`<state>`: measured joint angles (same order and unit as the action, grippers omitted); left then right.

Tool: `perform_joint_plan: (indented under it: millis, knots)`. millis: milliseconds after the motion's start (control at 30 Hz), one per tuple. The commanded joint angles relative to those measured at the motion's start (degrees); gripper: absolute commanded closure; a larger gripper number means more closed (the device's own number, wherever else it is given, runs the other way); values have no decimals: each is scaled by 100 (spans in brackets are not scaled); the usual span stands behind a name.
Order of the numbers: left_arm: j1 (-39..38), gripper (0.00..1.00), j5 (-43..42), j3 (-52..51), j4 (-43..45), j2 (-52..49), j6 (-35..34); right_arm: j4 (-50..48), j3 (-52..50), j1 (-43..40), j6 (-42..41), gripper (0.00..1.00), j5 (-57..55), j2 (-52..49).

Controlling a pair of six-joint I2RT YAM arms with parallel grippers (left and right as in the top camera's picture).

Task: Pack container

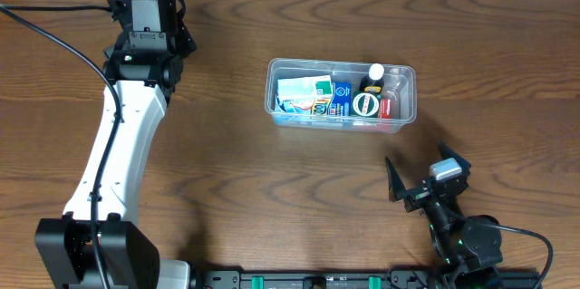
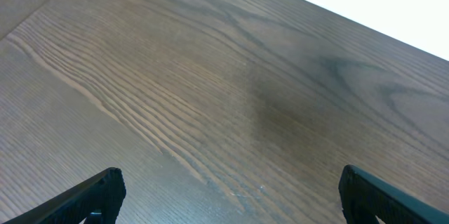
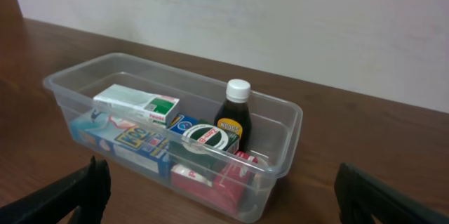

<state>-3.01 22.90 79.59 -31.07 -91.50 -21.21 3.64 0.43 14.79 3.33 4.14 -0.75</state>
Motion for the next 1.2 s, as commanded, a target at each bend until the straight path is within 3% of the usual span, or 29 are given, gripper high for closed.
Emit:
perform_joint_plan:
  millis: [0,1167]
  knots:
    - [20,2,68,20,2,-13,-74,22,-11,-63,205,1,59,37]
    - [-22,2,66,-85,2,-81,-74,22,-11,-63,205,1,59,37]
